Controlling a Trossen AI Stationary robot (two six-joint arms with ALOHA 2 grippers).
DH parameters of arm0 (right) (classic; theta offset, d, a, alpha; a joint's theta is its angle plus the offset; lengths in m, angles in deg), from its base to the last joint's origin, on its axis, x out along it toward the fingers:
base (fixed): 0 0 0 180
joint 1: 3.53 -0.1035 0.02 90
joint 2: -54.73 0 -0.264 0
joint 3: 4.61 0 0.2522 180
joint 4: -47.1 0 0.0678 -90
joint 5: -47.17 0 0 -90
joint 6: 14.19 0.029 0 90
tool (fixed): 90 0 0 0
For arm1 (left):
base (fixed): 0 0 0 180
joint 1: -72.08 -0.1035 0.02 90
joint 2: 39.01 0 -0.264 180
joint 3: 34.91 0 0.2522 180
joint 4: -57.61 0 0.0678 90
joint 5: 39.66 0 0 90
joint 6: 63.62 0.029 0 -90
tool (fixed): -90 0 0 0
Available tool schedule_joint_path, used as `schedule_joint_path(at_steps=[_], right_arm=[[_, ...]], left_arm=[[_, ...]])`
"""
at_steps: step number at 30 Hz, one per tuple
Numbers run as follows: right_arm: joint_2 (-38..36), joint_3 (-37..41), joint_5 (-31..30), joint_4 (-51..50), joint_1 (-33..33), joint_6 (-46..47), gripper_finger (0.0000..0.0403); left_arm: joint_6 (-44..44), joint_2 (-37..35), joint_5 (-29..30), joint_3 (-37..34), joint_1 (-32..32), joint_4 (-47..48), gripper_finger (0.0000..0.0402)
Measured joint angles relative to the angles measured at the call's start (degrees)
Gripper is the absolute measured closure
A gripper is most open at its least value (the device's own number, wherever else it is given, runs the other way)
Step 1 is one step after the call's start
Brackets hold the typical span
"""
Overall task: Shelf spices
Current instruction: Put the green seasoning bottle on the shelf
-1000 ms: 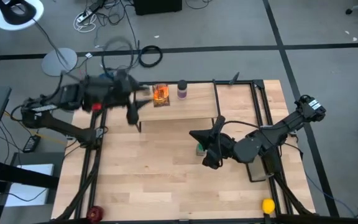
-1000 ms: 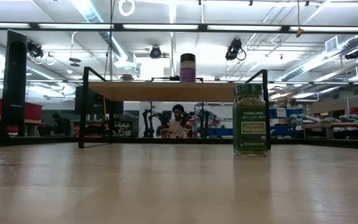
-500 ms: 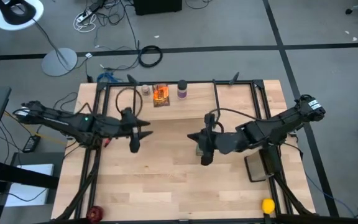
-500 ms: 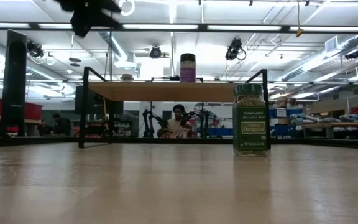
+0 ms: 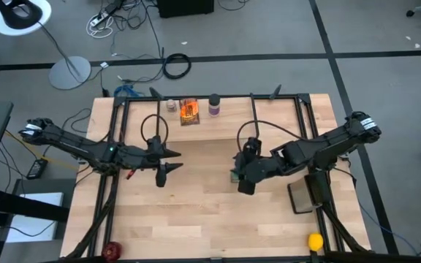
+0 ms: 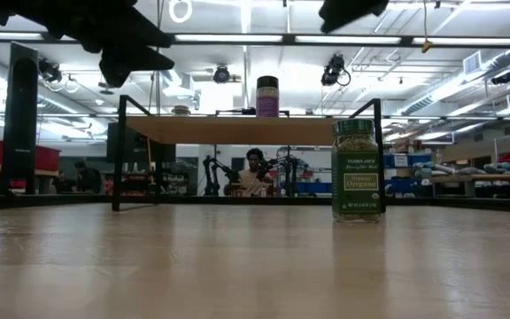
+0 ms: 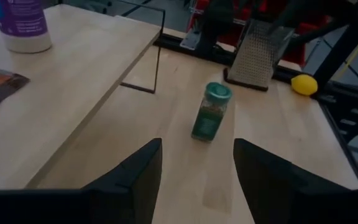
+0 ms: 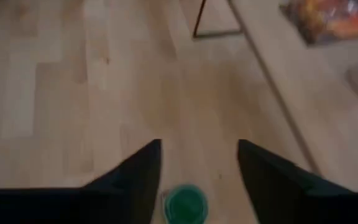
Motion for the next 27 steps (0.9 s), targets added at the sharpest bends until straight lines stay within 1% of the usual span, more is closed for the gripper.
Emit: schedule_joint_path(at_steps=[3, 5, 7, 9, 11, 16, 18, 27], right_arm=[[2.31, -0.07, 3.54, -1.24, 0.29, 2.11, 0.0134], [4.71, -0.04, 6.63, -2.93, 0.74, 2.79, 0.0099], [6.96, -0.04, 8.66, -4.13, 1.18, 3.04, 0.0074], [8.8, -0.04, 8.74, -6.42, 1.65, 3.11, 0.0061], [10.17, 0.0, 8.46, -8.43, 2.47, 3.58, 0.0057], [11.25, -0.04, 11.73, -11.42, 4.72, 4.65, 0.0063], [11.67, 0.04, 12.0, -12.54, 5.69, 4.44, 0.0067], [13.13, 0.0, 20.38, -10.99, 9.55, 1.23, 0.008]], left_arm=[[0.17, -0.02, -0.25, -0.06, 0.0, 0.45, 0.02], [0.69, -0.02, -0.51, -0.06, 0.0, 0.4, 0.02], [1.25, -0.02, -0.55, -0.06, 0.0, 0.44, 0.02], [1.32, -0.02, -0.57, -0.06, 0.0, 0.42, 0.02], [1.35, -0.01, -1.03, -0.06, 0.0, 0.42, 0.02], [1.37, -0.02, -1.03, -0.06, 0.0, 0.43, 0.02], [1.37, -0.02, -1.01, -0.06, 0.0, 0.42, 0.02], [1.36, -0.02, -1.01, -0.04, 0.0, 1.38, 0.02]])
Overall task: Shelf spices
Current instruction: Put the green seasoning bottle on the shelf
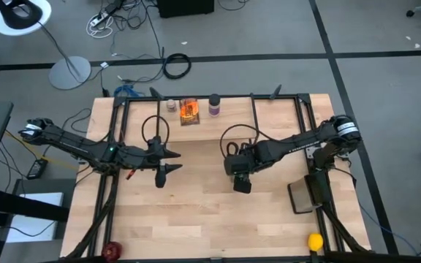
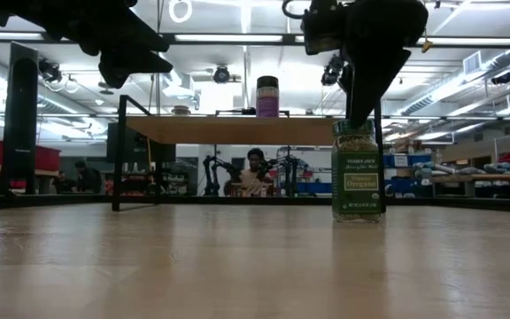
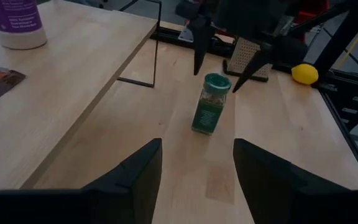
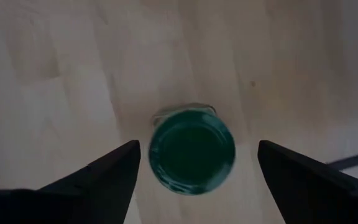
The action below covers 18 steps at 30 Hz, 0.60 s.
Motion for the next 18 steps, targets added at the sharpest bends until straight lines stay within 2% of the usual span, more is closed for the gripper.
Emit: schedule_joint_path(at_steps=[12, 18], right_arm=[[-0.04, 2.68, 6.46, 2.94, 2.5, -0.67, 0.0109], [-0.02, 4.68, 6.24, 5.94, 2.35, -0.71, 0.011]], left_arm=[[0.0, 0.0, 0.02, 0.0, 0.0, 0.52, 0.0199], [-0.02, 0.0, 0.04, 0.0, 0.0, 0.55, 0.0199]])
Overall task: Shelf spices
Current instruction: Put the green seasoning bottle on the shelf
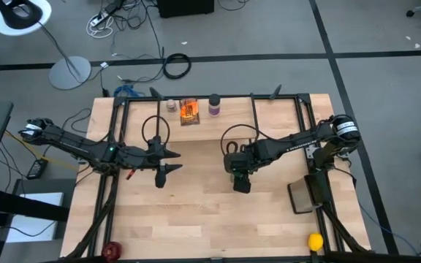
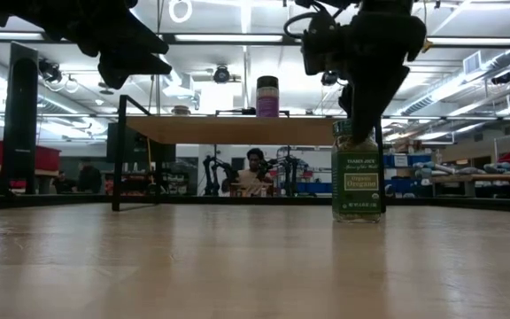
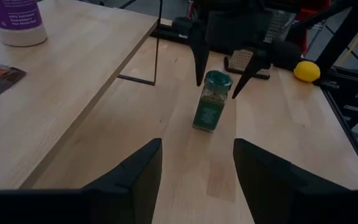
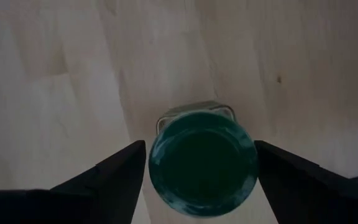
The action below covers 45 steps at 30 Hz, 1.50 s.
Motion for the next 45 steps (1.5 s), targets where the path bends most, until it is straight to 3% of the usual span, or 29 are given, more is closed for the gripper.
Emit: schedule_joint_path(at_steps=[6, 11, 20, 25, 32, 37, 45], right_arm=[[0.0, 0.0, 0.36, 1.68, -0.07, -0.59, 0.0124], [0.0, 0.0, 1.42, 1.7, 0.03, -0.55, 0.0201], [-0.07, -1.57, 2.84, -0.62, 0.1, -0.42, 0.0201], [-0.08, -8.91, 2.28, -5.71, -0.08, -1.76, 0.0201], [-0.13, -26.0, -7.75, -19.28, 0.28, -9.1, 0.0201], [-0.22, -35.53, -13.33, -24.43, 6.03, -15.42, 0.0201], [-0.22, -39.41, -8.35, -24.88, 21.34, -24.78, 0.0201]], left_arm=[[0.0, 0.0, 0.0, 0.0, 0.0, -0.02, 0.0199], [0.0, 0.0, 0.02, 0.0, 0.0, 0.0, 0.0199], [0.0, 0.0, 0.03, 0.0, 0.0, -0.02, 0.0199], [0.0, 0.0, 0.03, 0.0, 0.0, -0.04, 0.0199], [0.0, 0.0, 0.04, 0.0, 0.0, -0.07, 0.0199], [0.0, 0.0, 0.05, 0.0, 0.0, -0.11, 0.0199], [-0.05, 0.0, 0.05, 0.02, 0.0, -0.57, 0.0199]])
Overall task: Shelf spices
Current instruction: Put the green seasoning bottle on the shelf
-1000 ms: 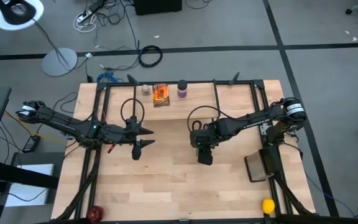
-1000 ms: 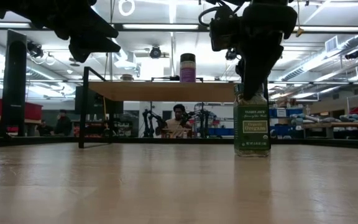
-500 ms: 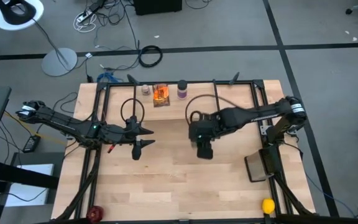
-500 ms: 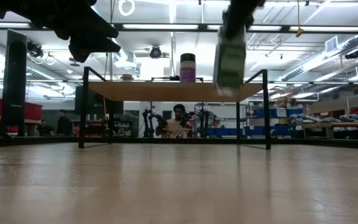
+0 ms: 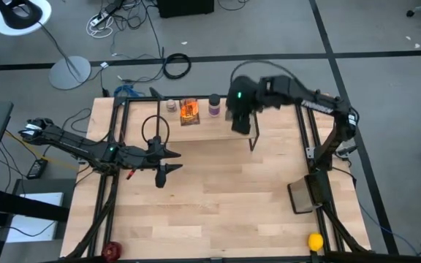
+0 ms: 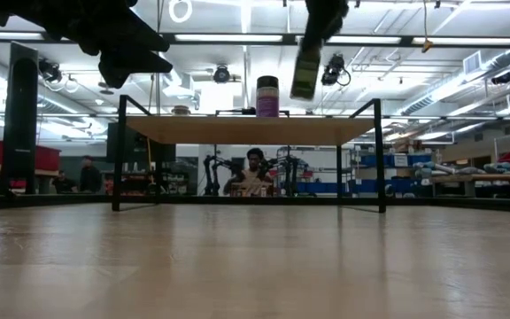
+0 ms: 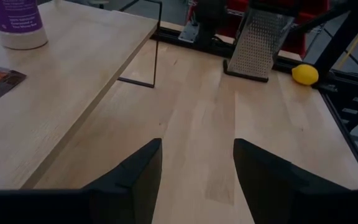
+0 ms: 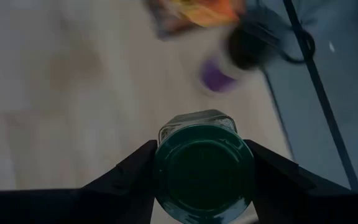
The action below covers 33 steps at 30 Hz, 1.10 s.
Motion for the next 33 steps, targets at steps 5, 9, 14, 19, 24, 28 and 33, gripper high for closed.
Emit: schedule_joint_path(at_steps=[5, 9, 14, 19, 24, 28, 33], right_arm=[[0.04, 0.0, 5.26, -0.65, 8.83, -5.26, 0.0201], [0.07, 0.0, 9.2, -0.67, 14.07, -7.94, 0.0201], [1.95, 0.07, 11.74, -1.42, 17.52, -10.62, 0.0201], [5.42, 0.09, 12.67, -1.41, 18.05, -13.25, 0.0201], [6.58, -0.09, 13.09, 0.19, 18.14, -14.83, 0.0201], [6.46, -0.03, 13.11, 0.88, 18.1, -15.56, 0.0201], [6.38, 0.02, 12.26, 0.86, 16.5, -16.33, 0.0187]], left_arm=[[-0.33, 0.0, 0.0, 0.0, 0.0, 0.0, 0.0199], [-0.34, 0.0, 0.0, 0.0, -0.01, 0.0, 0.0199], [-0.28, 0.02, 0.26, 0.0, -0.01, -0.41, 0.0199], [-0.11, 0.02, 1.12, 0.0, -0.02, -1.48, 0.0199], [-0.02, 0.0, 1.14, 0.0, -0.02, -1.29, 0.0199], [0.49, 0.02, 1.14, 0.0, -0.02, -1.09, 0.0199], [1.18, 0.02, 1.14, 0.0, -0.02, -0.54, 0.0199]])
